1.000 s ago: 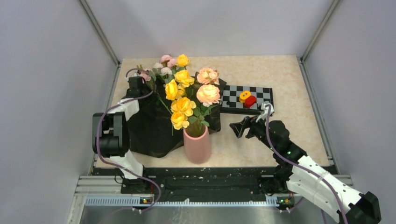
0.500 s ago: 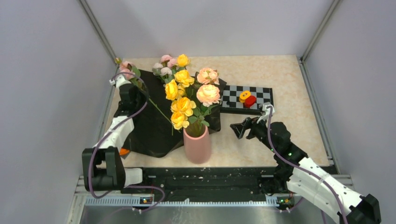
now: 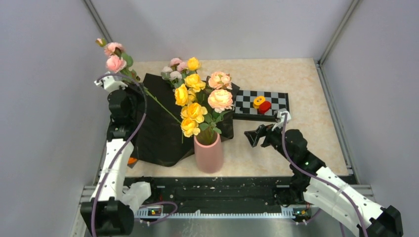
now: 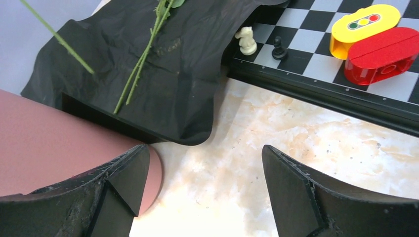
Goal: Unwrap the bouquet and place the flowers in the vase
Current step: Insert the fake flower into the vase.
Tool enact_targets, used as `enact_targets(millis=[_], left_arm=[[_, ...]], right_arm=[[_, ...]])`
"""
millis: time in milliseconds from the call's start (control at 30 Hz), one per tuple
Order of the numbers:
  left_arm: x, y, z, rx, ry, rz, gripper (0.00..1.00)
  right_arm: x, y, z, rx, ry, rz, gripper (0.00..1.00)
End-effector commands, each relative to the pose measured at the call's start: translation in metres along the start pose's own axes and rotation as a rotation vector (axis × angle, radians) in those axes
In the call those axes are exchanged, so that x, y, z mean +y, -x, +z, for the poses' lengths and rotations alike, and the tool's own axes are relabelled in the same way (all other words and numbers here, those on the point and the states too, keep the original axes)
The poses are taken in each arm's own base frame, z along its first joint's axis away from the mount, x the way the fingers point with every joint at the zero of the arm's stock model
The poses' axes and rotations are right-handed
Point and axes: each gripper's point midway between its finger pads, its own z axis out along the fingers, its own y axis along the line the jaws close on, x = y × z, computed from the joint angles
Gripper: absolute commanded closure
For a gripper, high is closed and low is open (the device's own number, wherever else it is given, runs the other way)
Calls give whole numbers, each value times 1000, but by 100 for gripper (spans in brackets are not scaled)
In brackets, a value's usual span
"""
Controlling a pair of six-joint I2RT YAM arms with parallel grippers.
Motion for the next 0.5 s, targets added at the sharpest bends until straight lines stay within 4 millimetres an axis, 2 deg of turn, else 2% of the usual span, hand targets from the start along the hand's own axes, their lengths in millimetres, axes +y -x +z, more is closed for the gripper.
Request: enact_targets(millis=[0,233,467], left_arm=[[-57,73,-42,-126,-177,15,100],[-118,97,-110,-46,-430,103,100],[-151,120,-171,-31,-579,191,100]], right_arm=[[1,36,-1,-80,-34,-37,13],[-3,44,5,-69,-72,-69,7],[-15,55,9,-63,-113,-72,3]])
